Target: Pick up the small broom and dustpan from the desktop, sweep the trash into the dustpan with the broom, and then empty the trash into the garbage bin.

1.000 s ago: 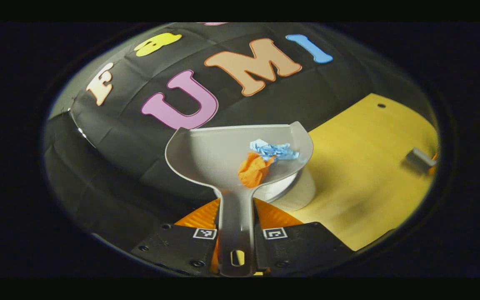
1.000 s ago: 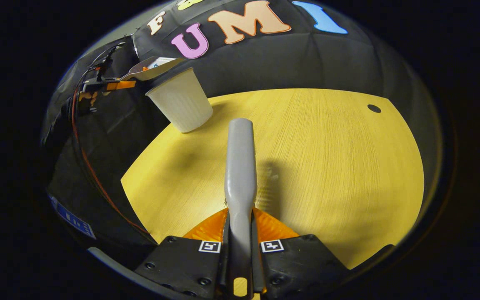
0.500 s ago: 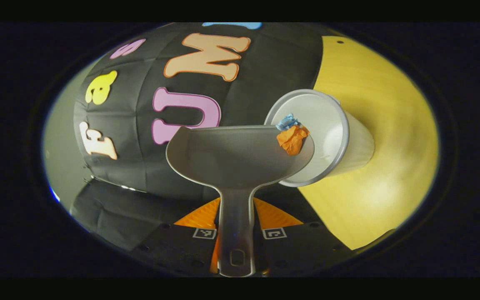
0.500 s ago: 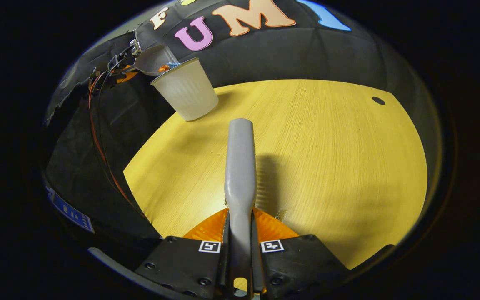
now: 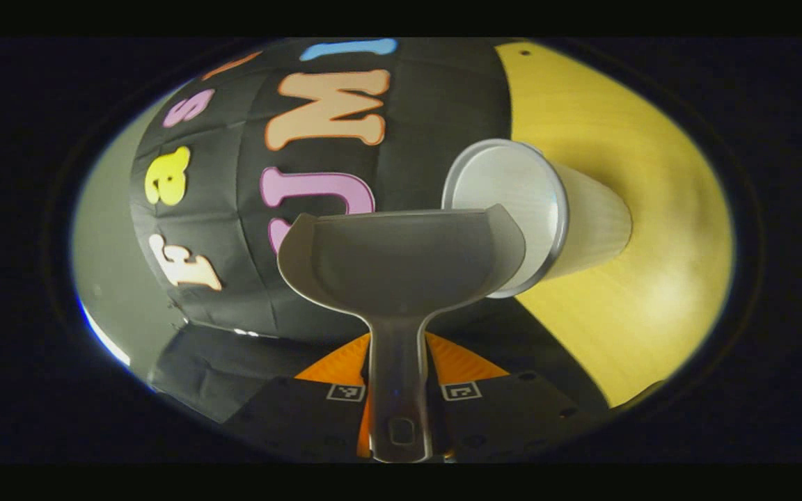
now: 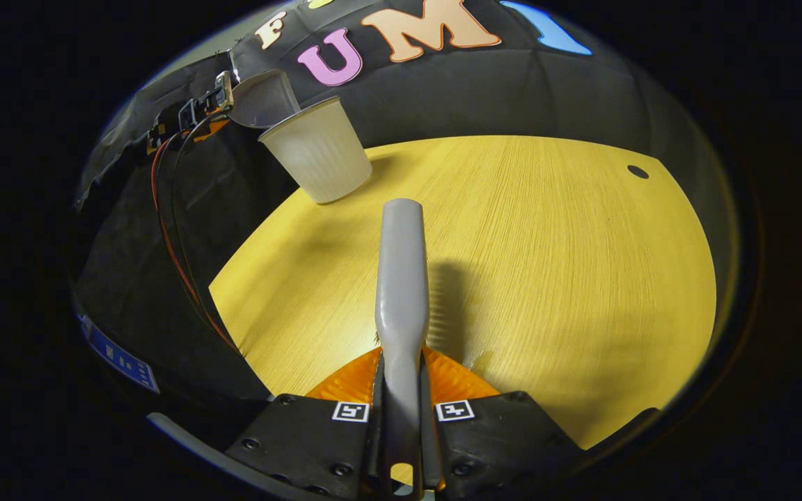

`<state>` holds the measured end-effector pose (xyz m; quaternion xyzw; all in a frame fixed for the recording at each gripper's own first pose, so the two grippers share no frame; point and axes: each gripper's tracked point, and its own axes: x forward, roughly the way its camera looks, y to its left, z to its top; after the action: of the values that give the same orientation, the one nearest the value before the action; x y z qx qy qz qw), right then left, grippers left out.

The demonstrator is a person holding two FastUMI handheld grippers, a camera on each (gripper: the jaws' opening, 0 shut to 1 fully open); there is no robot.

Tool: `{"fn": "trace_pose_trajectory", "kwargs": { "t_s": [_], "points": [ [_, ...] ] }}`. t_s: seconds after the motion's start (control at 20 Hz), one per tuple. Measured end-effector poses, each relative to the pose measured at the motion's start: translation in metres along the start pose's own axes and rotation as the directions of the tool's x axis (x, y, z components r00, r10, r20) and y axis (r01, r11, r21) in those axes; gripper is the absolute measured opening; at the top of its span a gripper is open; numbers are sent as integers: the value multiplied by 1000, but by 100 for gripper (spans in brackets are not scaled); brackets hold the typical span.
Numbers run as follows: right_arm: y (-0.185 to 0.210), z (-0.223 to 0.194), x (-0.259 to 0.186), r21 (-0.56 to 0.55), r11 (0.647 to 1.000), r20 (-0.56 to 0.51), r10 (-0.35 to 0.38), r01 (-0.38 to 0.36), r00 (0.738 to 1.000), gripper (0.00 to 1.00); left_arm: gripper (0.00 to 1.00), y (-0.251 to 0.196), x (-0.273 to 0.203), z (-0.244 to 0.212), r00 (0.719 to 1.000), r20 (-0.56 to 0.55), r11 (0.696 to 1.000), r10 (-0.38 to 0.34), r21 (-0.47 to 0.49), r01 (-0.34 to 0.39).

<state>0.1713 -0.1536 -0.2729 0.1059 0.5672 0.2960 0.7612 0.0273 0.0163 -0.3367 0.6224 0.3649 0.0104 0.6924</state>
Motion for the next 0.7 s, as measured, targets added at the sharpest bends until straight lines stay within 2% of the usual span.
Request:
{"fn": "trace_pose_trajectory", "kwargs": {
  "t_s": [0.05, 0.1, 0.2, 0.25, 0.4, 0.45, 0.6, 0.7],
  "points": [
    [0, 3, -1, 4, 1000, 19, -7, 7, 1000, 20, 25, -8, -5, 5, 999, 9, 990, -43, -133, 43],
    [0, 6, -4, 12, 1000, 45, -14, 13, 999, 19, 26, -17, -16, 10, 996, 38, 962, -75, -261, 82],
    [1, 13, -10, 38, 999, 97, -35, 32, 995, 20, 25, -38, -48, 34, 987, 112, 882, -118, -445, 156],
    [1, 16, -14, 53, 998, 125, -50, 44, 991, 19, 25, -46, -61, 47, 981, 144, 844, -127, -504, 183],
    [3, 23, -22, 94, 992, 187, -99, 82, 977, 20, 25, -88, -103, 90, 953, 248, 741, -175, -604, 293],
    [1, 24, -23, 100, 989, 204, -125, 106, 971, 19, 23, -106, -117, 105, 940, 276, 697, -201, -635, 335],
    [0, 26, -23, 116, 972, 226, -225, 203, 948, 19, 27, -171, -162, 138, 892, 350, 570, -287, -686, 453],
    [-2, 25, -22, 122, 953, 209, -296, 276, 932, 19, 24, -211, -182, 154, 864, 383, 466, -327, -730, 500]
  ]
}}
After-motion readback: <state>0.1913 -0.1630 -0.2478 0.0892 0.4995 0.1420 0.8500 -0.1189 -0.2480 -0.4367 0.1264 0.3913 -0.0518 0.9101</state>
